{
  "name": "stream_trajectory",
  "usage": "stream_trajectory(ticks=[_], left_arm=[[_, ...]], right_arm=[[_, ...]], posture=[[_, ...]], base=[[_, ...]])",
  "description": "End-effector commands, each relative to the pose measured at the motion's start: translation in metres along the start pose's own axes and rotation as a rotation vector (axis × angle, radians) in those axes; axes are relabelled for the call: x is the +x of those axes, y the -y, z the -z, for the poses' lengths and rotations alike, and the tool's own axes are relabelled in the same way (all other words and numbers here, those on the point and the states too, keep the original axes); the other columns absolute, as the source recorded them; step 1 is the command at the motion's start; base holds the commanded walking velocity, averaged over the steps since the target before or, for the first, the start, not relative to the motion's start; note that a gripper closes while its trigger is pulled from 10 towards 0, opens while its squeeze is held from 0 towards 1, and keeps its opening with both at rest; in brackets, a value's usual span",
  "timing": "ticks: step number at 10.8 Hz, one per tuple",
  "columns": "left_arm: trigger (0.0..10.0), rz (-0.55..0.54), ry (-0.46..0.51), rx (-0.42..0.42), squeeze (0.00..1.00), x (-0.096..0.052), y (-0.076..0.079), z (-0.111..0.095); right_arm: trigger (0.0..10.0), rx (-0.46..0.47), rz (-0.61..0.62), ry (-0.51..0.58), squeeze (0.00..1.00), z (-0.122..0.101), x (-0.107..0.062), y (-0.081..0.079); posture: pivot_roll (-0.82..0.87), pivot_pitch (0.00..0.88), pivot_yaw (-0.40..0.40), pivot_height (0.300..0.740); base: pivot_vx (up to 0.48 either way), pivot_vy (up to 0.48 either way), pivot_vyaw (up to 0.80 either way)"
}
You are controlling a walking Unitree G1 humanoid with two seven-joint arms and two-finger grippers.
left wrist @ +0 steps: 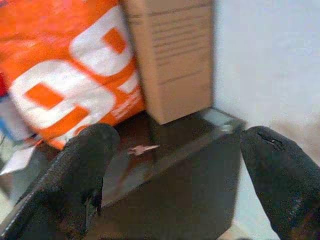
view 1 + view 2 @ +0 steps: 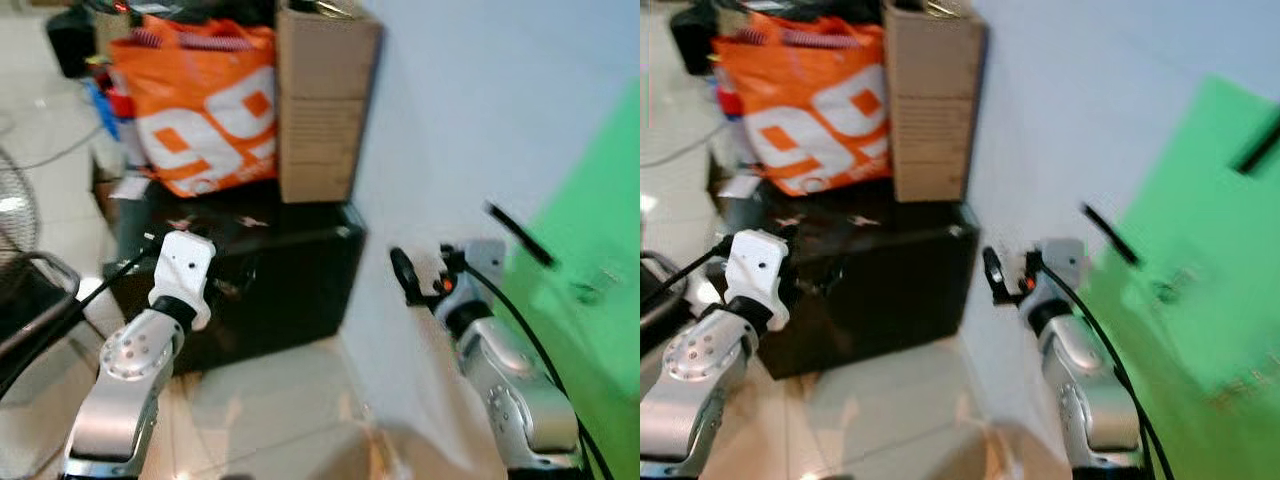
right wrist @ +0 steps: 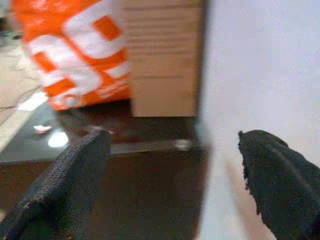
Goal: Hang keys on a hook
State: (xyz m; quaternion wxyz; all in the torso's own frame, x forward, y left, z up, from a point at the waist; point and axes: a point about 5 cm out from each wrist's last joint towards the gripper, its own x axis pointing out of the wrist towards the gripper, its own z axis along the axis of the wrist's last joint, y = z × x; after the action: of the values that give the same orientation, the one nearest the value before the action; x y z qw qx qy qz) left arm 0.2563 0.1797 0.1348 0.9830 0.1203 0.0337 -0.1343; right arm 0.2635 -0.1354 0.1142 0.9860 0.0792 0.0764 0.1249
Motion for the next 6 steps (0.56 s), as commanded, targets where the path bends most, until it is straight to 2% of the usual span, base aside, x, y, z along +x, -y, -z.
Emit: stream_trajectory(ticks=[1, 6], left_arm=[[10.0, -0.012, -0.003, -0.002, 0.0, 0.0001, -0.0015, 0.0003], [10.0, -0.02, -0.004, 0.004, 0.0, -0.0032, -0.0004, 0.0013]], right_arm=[[10.0, -0.028, -0.034, 0.012, 1.0, -0.0027, 0.002, -0.0039], [10.0, -0.014, -0.058, -0.001, 1.0, 0.0007, 0.0026, -0.0039]], posture=[[0.07, 0.0, -0.098, 0.74], [0.11, 0.0, -0.132, 0.74]], base=[[0.371, 0.0, 0.8], [0.374, 0.0, 0.8]])
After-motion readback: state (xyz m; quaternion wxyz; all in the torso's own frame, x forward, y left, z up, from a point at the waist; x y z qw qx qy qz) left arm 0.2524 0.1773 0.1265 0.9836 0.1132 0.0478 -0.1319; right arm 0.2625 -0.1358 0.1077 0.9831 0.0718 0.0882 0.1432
